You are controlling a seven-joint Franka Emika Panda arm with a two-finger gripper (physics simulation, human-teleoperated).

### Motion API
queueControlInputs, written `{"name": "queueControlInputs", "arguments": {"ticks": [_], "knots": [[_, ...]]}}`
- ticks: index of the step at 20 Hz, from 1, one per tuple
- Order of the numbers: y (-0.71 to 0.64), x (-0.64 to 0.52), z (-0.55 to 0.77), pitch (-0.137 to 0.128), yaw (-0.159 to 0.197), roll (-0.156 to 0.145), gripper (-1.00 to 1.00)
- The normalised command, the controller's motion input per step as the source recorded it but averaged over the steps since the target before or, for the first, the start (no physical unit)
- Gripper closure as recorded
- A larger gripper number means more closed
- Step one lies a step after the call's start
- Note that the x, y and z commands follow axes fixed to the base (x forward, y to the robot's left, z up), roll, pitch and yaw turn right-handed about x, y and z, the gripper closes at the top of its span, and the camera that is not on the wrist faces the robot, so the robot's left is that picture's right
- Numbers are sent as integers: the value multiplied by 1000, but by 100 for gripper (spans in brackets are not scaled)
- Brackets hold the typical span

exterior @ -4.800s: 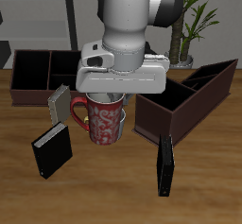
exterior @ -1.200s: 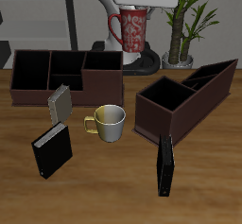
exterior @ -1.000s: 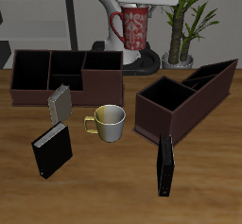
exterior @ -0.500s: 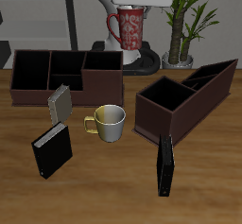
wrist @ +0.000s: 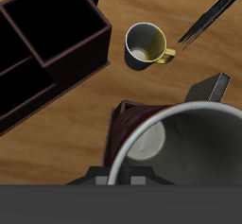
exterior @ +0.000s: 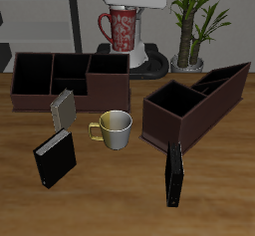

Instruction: Place the red mug into the back desk caddy's right compartment

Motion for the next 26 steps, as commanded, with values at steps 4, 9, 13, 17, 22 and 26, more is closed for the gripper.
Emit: {"name": "queueControlInputs", "arguments": {"ticks": [4, 9, 13, 17, 22, 26], "knots": [[-80, -275, 34, -11, 1, 0, 100], [-50, -214, -55, 2, 28, -5, 100], [-118, -33, 25, 10, 1, 20, 100], [-193, 164, 34, 43, -45, 56, 100], [-188, 205, -95, 53, -52, 18, 100], [27, 36, -240, 14, 10, 58, 100]]}}
